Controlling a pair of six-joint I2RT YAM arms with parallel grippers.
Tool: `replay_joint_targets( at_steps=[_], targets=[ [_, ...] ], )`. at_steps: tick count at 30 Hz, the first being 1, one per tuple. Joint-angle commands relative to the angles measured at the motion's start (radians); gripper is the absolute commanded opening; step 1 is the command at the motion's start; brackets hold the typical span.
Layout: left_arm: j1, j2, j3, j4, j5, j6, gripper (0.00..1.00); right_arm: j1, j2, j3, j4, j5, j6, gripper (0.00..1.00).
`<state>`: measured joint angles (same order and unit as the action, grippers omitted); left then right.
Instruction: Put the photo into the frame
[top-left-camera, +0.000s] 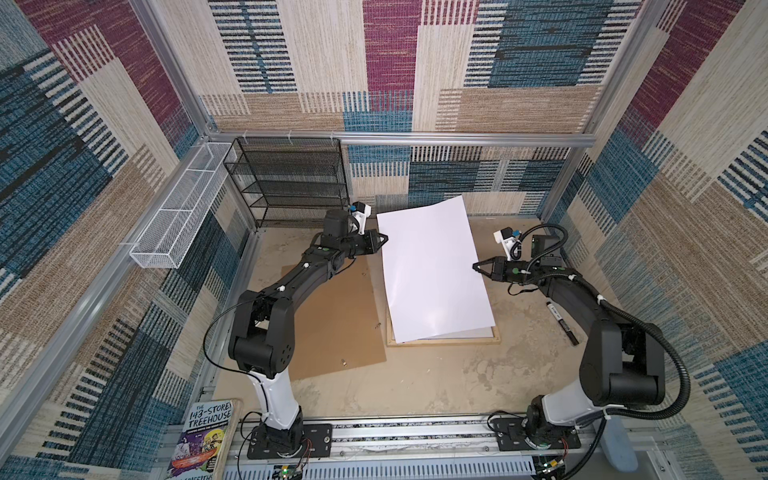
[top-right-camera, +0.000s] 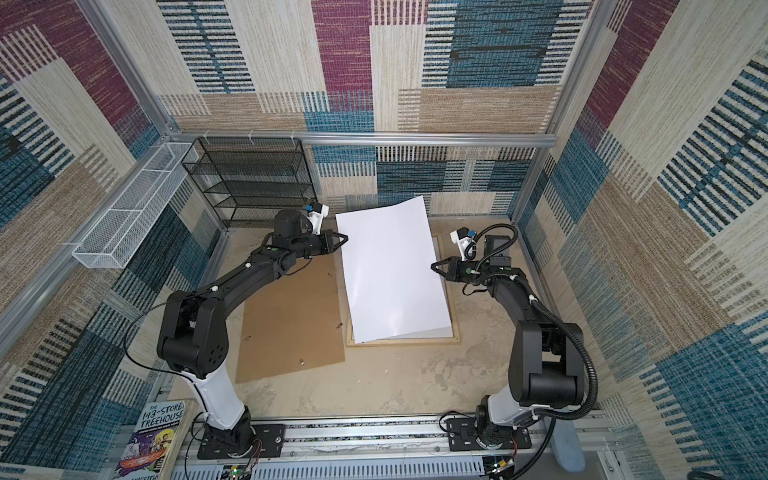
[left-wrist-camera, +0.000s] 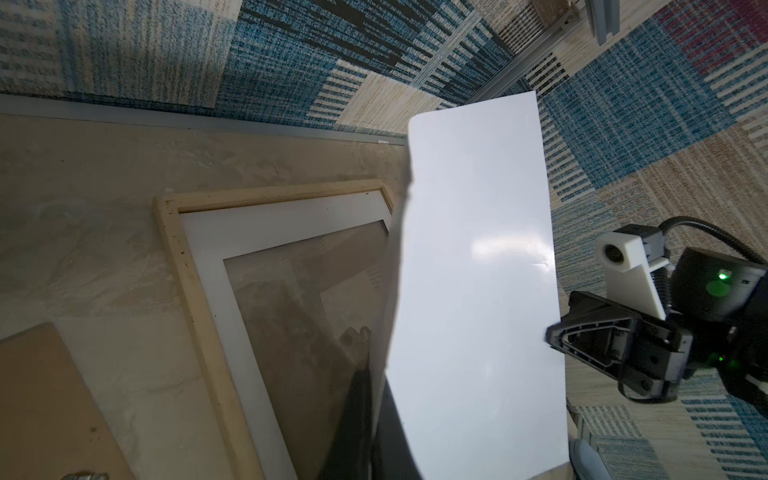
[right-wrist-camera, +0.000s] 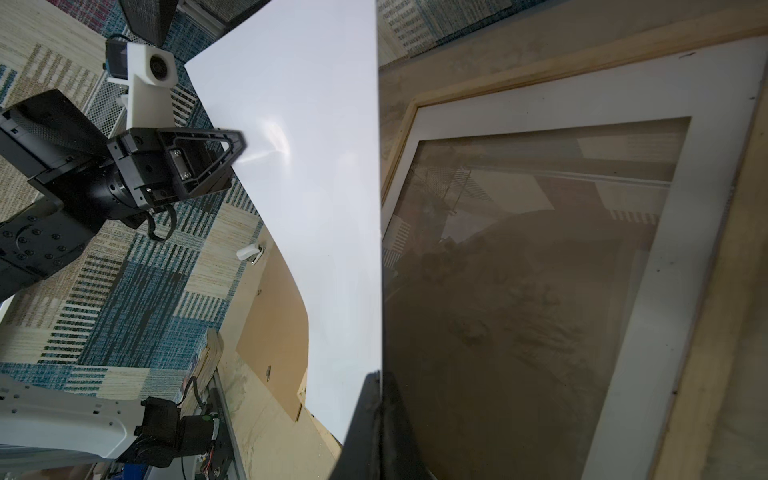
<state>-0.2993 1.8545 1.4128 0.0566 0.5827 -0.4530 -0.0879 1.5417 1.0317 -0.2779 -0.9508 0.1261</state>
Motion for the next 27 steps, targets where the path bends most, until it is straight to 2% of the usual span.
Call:
replay_joint_targets(
  at_steps=[1,6,9,26,27],
  targets=[
    [0.000,0.022,0.022,0.028,0.022,-0.025,0.04,-0.007,0.012,0.006,-0.023,-0.006,-0.022,0.06],
    [-0.001,0.060,0.052,0.017,0.008,-0.020,0.24,-0.010,0.015,-0.027,0.031,0.008,0.008,0.06],
    [0.000,0.085,0.073,0.017,0.012,-0.025,0.31,-0.012,0.020,-0.043,0.061,0.010,0.023,0.05],
    [0.000,0.157,0.108,0.007,0.005,-0.025,0.43,-0.040,0.080,-0.106,0.190,0.037,0.094,0.04],
    [0.000,0.161,0.112,-0.004,-0.036,-0.020,0.43,-0.042,0.080,-0.109,0.190,0.039,0.093,0.04]
  ],
)
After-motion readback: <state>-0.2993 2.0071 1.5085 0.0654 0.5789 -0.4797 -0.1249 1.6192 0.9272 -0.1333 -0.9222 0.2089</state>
